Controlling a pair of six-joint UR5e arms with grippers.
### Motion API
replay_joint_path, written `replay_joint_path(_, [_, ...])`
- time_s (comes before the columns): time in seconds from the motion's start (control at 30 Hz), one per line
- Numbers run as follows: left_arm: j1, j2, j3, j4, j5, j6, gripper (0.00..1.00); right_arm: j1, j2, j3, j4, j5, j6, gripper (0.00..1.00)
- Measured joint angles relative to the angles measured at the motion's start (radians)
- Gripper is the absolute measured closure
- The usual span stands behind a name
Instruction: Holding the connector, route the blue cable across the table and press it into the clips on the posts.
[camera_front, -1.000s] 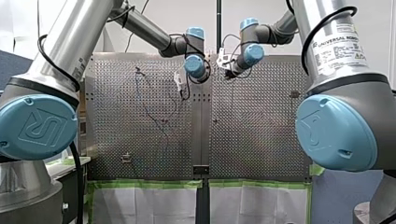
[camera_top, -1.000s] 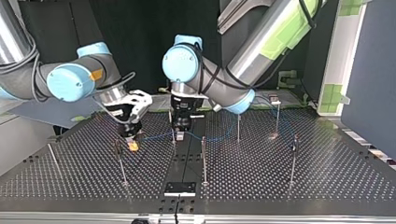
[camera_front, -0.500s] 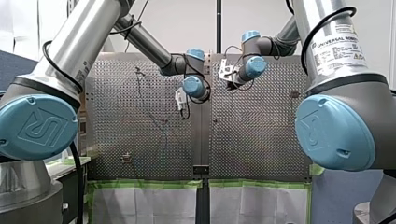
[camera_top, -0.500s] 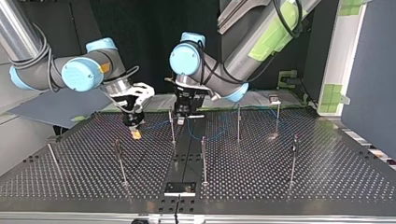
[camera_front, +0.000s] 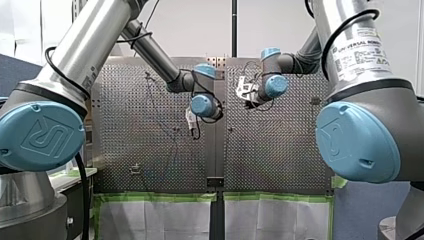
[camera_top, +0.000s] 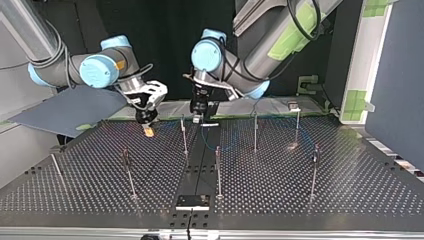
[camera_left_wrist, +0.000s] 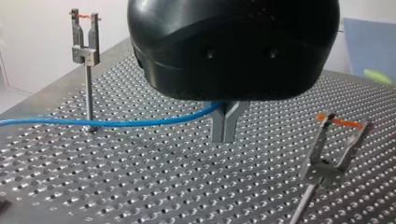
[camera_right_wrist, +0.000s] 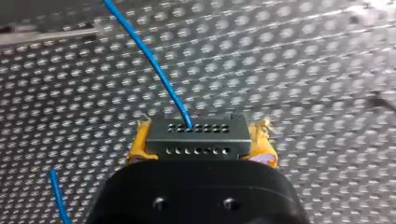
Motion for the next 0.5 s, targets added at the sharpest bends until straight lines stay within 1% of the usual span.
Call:
replay_joint_path(0.13, [0.003,-0.007,-0.035,0.035,0.024,-0.004,1.0,-0.001,0.023,0.033,-0.033,0.0,-0.009,1.0])
replay_joint_path(0.3, [0.004,-0.04,-0.072,0.079,0.05,-0.007,1.0,-0.001,0.034,0.072,-0.06,0.001,-0.011,1.0])
replay_joint_path(0.4, [0.003,-0.068,-0.076,0.108,0.065,-0.014,1.0,-0.002,0.043,0.097,-0.065,0.003,-0.011,1.0])
replay_joint_path(0.5, [0.003,-0.095,-0.066,0.128,0.081,-0.021,1.0,-0.004,0.054,0.116,-0.067,0.005,-0.011,1.0])
